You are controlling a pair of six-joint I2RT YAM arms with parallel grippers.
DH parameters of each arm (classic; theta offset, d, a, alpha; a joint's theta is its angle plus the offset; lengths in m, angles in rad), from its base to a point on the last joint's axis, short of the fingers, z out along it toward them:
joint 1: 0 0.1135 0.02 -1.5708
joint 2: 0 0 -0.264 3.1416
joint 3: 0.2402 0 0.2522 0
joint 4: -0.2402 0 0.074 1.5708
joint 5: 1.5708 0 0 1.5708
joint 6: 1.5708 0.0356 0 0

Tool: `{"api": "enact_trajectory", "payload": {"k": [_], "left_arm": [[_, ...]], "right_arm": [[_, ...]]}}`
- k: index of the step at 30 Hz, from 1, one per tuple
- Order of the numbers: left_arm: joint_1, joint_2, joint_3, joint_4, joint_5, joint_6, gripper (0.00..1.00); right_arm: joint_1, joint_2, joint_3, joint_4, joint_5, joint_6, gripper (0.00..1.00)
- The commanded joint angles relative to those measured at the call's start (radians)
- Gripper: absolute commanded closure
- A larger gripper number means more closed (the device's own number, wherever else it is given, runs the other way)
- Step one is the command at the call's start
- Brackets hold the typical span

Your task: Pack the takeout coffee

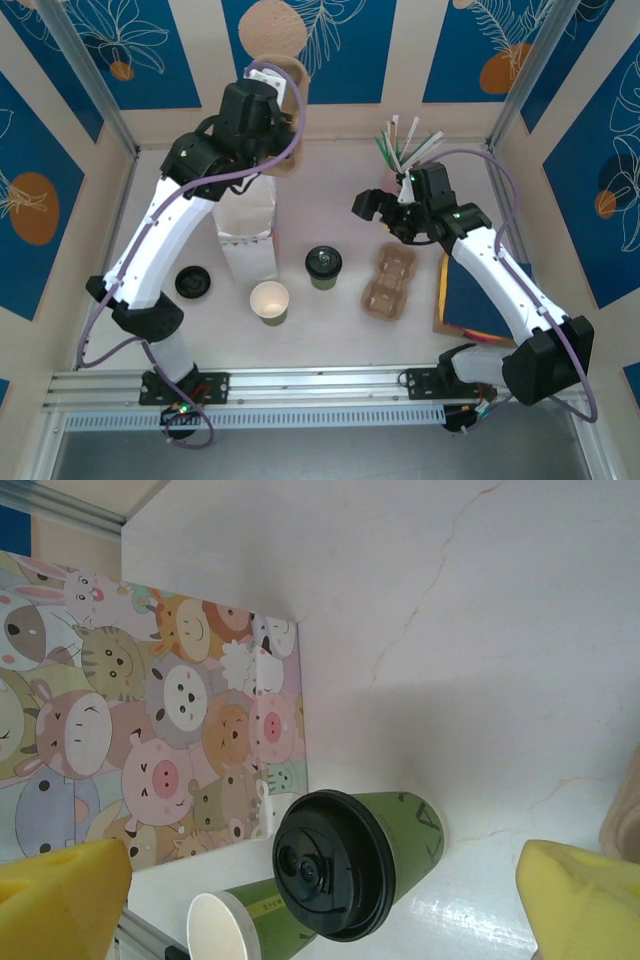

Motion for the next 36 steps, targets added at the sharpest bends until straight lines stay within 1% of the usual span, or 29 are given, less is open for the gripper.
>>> {"api": "enact_trajectory", "payload": {"k": [1,6,12,24,30,36], "left_arm": [[0.047,-0.055,-0.055,0.013,-0.056,0.047,0.78],[0.111,-0.139,-0.213,0.036,-0.053,0.043,0.79],[0.145,-0.216,-0.383,0.070,-0.016,0.007,0.79],[0.146,-0.290,-0.566,0.067,0.076,-0.119,0.80],[0.146,-0.303,-0.620,0.030,0.088,-0.169,0.79],[0.150,-0.285,-0.639,-0.023,0.121,-0.215,0.80]], "right_arm": [[0.016,0.016,0.051,0.014,0.014,-0.006,0.01],[0.036,0.049,0.101,0.029,0.010,-0.025,0.01],[0.057,0.102,0.143,0.041,-0.002,-0.028,0.01],[0.065,0.168,0.187,0.054,-0.025,-0.026,0.01],[0.069,0.185,0.203,0.060,-0.036,-0.031,0.01],[0.070,0.199,0.212,0.068,-0.043,-0.036,0.01]]}}
